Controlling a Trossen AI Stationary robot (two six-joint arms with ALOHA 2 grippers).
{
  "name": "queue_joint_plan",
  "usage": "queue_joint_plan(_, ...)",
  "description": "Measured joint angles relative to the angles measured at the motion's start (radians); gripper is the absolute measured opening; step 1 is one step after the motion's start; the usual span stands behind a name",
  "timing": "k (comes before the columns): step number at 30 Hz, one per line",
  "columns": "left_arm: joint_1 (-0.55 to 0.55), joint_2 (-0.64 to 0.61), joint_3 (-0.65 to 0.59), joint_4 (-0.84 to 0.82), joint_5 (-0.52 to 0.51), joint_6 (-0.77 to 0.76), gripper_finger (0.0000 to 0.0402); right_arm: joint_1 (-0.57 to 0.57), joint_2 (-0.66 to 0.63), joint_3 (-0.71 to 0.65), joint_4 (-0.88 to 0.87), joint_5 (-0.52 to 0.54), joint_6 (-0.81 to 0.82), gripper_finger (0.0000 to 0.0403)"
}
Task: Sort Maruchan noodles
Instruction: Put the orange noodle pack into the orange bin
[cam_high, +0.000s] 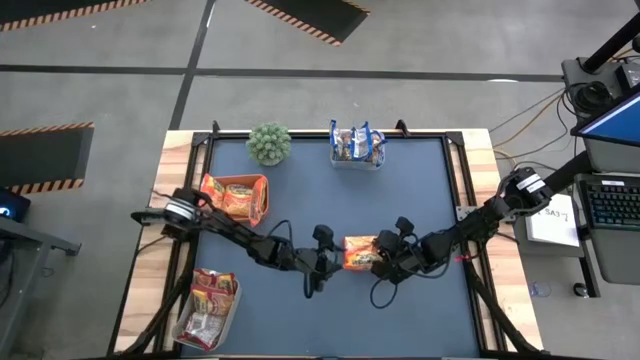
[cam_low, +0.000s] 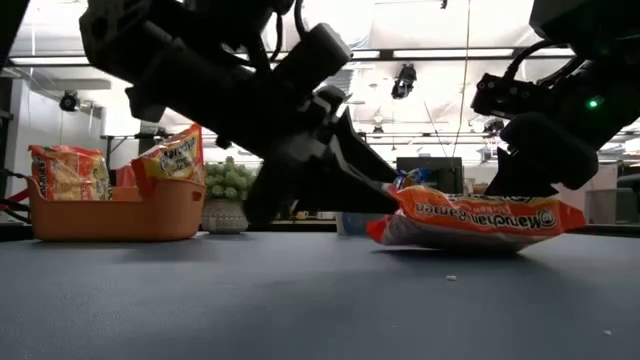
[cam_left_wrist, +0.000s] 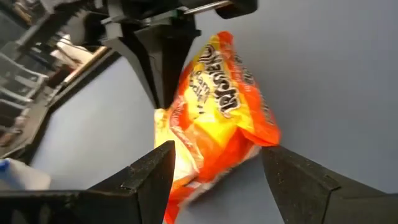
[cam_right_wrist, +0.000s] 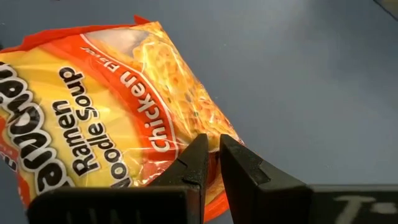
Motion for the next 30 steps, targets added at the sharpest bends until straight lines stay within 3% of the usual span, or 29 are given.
queue_joint_plan(10,0.004,0.028,0.0,0.031,0.009,0.009,0.0222,0.0,-0.001,-0.011,0.023,0.003,-0.003,0.0033)
queue_joint_plan(19,0.023,0.075,0.0,0.063,0.033,-0.089,0.0235,0.0,-0.001,-0.012,0.026,0.0,-0.003,0.0033)
queue_joint_plan(25,0.023,0.077,0.0,0.124,0.027,0.01,0.0269,0.0,-0.001,-0.012,0.029,0.0,-0.003,0.0033)
queue_joint_plan(30,0.029,0.077,0.0,0.135,0.027,0.08,0.0275,0.0,0.0,-0.012,0.035,-0.001,-0.003,0.0033)
